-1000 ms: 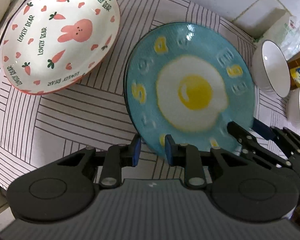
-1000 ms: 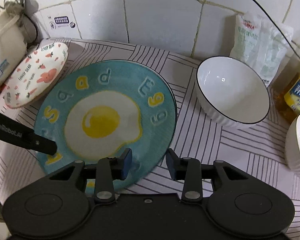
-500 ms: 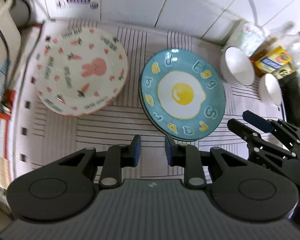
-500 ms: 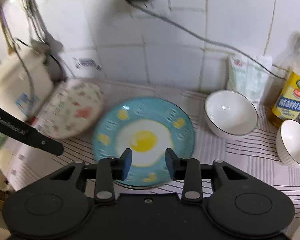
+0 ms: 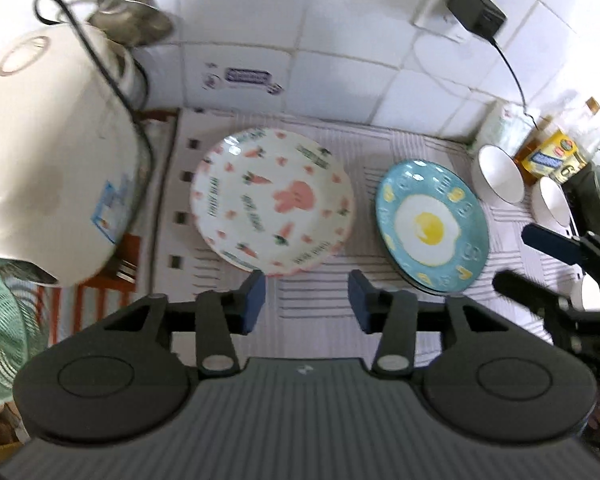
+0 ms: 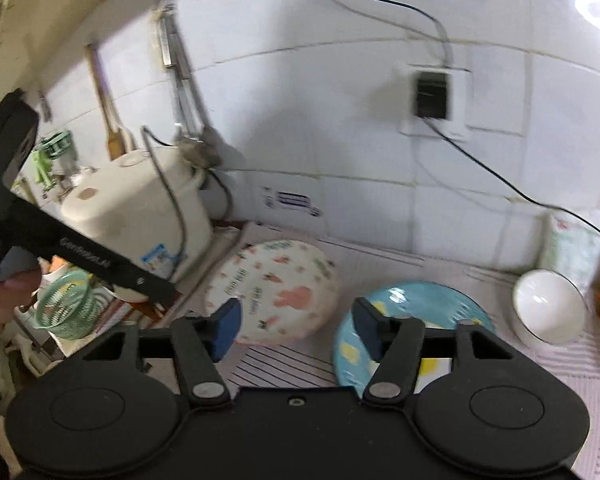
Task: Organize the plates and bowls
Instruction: 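Move the right gripper to the pink bunny plate and grasp its rim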
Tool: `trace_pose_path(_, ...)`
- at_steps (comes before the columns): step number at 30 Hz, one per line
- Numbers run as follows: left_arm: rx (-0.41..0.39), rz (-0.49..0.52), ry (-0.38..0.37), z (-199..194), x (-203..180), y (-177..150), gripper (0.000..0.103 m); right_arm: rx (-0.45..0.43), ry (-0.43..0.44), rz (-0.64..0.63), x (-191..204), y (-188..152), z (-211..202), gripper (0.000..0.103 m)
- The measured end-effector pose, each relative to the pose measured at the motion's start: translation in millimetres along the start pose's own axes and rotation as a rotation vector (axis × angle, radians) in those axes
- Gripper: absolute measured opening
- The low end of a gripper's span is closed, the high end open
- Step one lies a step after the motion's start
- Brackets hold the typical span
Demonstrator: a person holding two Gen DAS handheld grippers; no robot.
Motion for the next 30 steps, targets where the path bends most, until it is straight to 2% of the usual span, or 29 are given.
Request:
trace_pose_path(3, -0.03, -0.002, 0.007, 2.6, 21.1, 3.5, 0.057, 0.002, 0.013, -0.006, 16.4, 1.1, 19.2, 0.077)
trace_pose_path(4, -0.036, 0.001, 0.005, 6.2, 27.2, 4.1, 0.06, -0.001, 0.017, 0.004, 20.6, 0.8, 29.6, 0.082)
trace_pose_path(8, -0.055, -0.034, 0.001, 28.1, 48.2, 2.6, 0.071, -0.061, 0.022, 0.088, 24.0, 0.2, 59.5, 0.082)
trace_pose_path(11, -0.07, -0.067, 0.04, 49.7, 64.4, -0.7, 0.072, -0.067, 0.01, 0.191, 15.7, -1.3, 87.9, 0.082)
trace_pose_path(17, -0.105, -0.088, 0.033, 89.3, 78.1, 0.8, 0.072, -0.001, -0.067, 0.294, -5.0, -18.5, 140.6, 0.082)
trace_pose_path(19, -0.112, -0.094, 0.051, 102.9, 83.6, 5.7, 0.072, 0.012, -0.074, 0.346, -7.6, -26.3, 148.7, 0.082)
trace_pose_path(22, -0.117, -0.061, 0.099, 117.9, 86.7, 13.5, 0.072, 0.016, -0.03, 0.447, -2.3, -35.1, 156.1, 0.082)
trace_pose_path(24, -0.11, -0.044, 0.102, 126.4, 86.3, 17.8, 0.073, 0.004, -0.01, 0.479, 4.8, -36.6, 158.8, 0.082)
trace_pose_path(27, -0.084, -0.045, 0.083, 139.3, 86.6, 21.1, 0.073, -0.014, -0.06, 0.53, 2.3, -45.0, 163.7, 0.082)
trace_pose_path(30, -0.053, -0.059, 0.093, 153.9, 91.4, 22.7, 0.073, -0.013, -0.056, 0.603, -4.8, -57.4, 173.2, 0.082)
Point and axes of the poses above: each gripper's, at about its wrist camera, not at the fingertips, and z roughly the way its jaws point, x to its left, y to its top, the point moved 9 cm from there along z, roughly the way its jaws point, and after that the axes turned 7 degrees about x, right-handed, at the moved point
